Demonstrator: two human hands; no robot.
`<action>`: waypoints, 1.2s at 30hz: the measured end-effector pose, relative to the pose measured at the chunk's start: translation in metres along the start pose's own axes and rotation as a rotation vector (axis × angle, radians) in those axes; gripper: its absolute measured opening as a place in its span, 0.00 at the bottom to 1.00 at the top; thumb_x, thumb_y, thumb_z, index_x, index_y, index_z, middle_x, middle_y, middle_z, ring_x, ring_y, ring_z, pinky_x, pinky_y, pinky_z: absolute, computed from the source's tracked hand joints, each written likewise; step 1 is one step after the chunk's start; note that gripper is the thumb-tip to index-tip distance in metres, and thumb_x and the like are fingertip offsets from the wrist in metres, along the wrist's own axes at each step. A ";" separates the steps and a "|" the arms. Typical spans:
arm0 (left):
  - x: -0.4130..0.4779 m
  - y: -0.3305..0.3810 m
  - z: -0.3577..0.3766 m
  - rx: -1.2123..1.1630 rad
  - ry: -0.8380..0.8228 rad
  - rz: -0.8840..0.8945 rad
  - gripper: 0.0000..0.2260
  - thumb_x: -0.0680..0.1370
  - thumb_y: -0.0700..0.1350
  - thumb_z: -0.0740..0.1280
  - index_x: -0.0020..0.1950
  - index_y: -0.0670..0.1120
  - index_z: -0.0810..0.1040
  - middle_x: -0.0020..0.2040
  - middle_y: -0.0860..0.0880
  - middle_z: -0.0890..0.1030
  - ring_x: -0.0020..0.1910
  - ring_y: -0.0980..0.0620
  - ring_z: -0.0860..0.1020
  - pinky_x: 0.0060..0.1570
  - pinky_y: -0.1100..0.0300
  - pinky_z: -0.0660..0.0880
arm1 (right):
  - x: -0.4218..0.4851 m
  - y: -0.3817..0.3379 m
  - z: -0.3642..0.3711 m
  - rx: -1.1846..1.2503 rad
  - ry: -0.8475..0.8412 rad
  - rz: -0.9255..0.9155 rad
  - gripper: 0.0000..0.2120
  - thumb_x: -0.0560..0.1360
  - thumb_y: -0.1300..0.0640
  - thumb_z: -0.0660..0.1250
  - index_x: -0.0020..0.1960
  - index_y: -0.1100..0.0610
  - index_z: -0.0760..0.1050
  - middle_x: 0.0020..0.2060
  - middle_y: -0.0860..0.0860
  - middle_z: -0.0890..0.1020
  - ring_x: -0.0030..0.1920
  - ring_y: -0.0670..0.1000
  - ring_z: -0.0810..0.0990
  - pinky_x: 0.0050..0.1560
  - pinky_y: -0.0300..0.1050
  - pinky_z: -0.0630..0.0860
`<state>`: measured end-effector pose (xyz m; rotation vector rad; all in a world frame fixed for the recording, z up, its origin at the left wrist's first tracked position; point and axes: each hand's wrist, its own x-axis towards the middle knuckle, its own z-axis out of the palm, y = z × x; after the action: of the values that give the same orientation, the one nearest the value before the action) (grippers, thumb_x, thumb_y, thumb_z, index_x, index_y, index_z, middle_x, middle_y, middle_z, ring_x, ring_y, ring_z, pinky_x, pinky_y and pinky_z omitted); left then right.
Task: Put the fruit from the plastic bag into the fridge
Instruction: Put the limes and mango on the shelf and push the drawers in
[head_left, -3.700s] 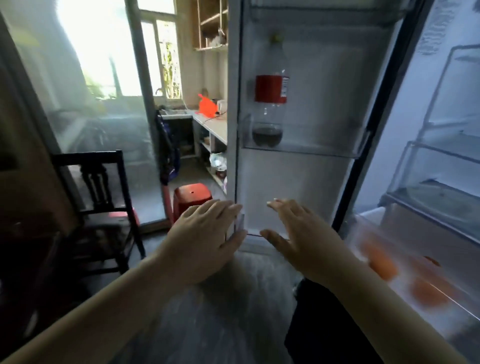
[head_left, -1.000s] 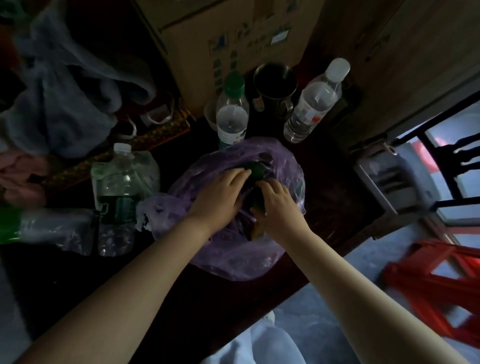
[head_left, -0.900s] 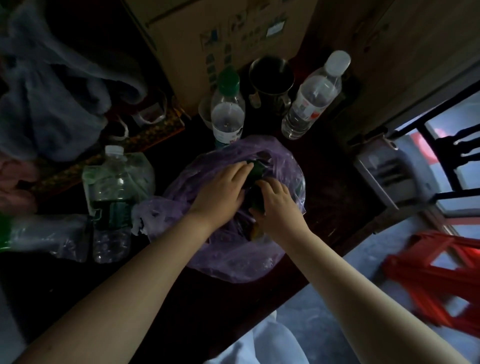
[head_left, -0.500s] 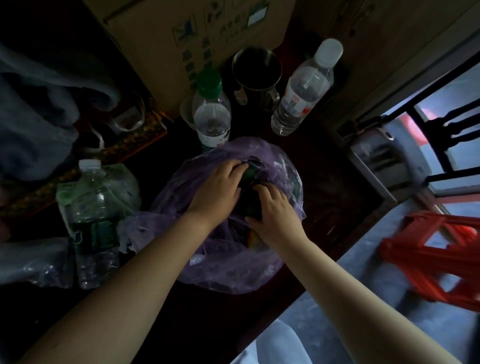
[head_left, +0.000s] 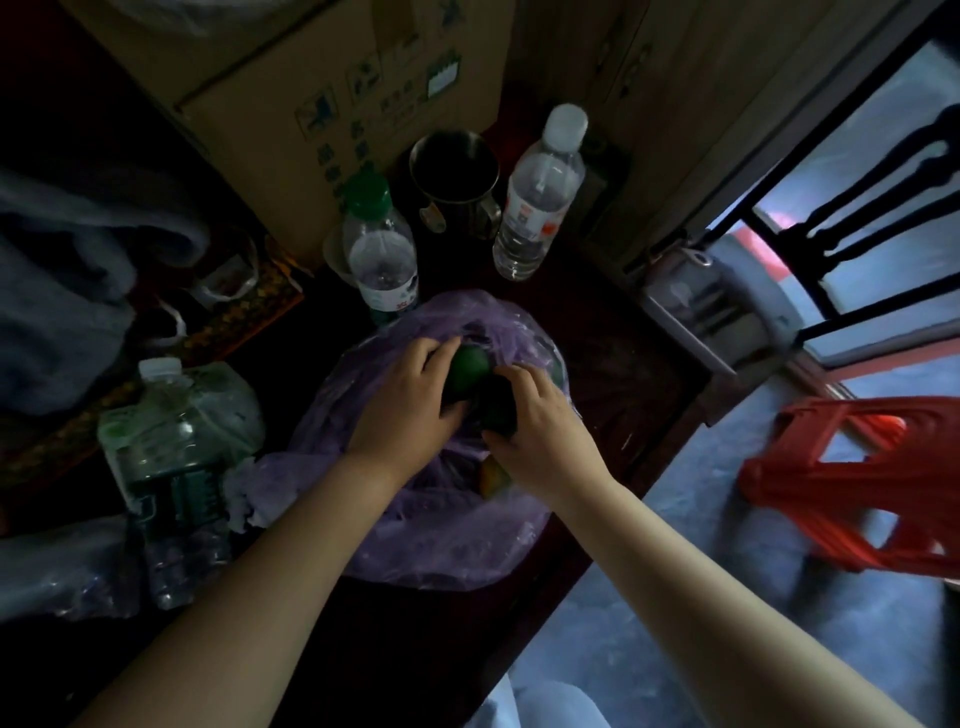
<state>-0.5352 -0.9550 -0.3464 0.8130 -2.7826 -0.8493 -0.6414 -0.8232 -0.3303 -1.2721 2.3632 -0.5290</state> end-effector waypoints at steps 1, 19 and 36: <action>-0.004 0.007 -0.006 -0.019 0.022 0.010 0.28 0.73 0.46 0.71 0.71 0.43 0.66 0.62 0.44 0.70 0.60 0.45 0.72 0.51 0.50 0.76 | -0.004 -0.002 -0.007 0.023 0.032 -0.001 0.32 0.70 0.54 0.71 0.70 0.55 0.63 0.68 0.52 0.68 0.65 0.55 0.69 0.59 0.47 0.71; -0.125 0.318 -0.054 -0.191 0.082 0.704 0.26 0.70 0.48 0.73 0.65 0.43 0.71 0.61 0.46 0.75 0.59 0.47 0.75 0.58 0.58 0.70 | -0.317 0.025 -0.202 -0.018 0.740 0.101 0.27 0.68 0.57 0.72 0.64 0.61 0.70 0.62 0.55 0.73 0.63 0.53 0.72 0.65 0.41 0.68; -0.369 0.582 -0.039 -0.354 -0.271 1.528 0.31 0.68 0.60 0.71 0.69 0.55 0.68 0.58 0.54 0.75 0.53 0.56 0.75 0.49 0.70 0.70 | -0.718 -0.055 -0.243 -0.293 1.088 0.775 0.26 0.69 0.50 0.72 0.65 0.49 0.67 0.54 0.39 0.70 0.52 0.36 0.70 0.47 0.21 0.65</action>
<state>-0.4797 -0.3733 0.0201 -1.3850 -2.2511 -0.9506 -0.3666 -0.2093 0.0246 0.0673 3.6020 -0.7196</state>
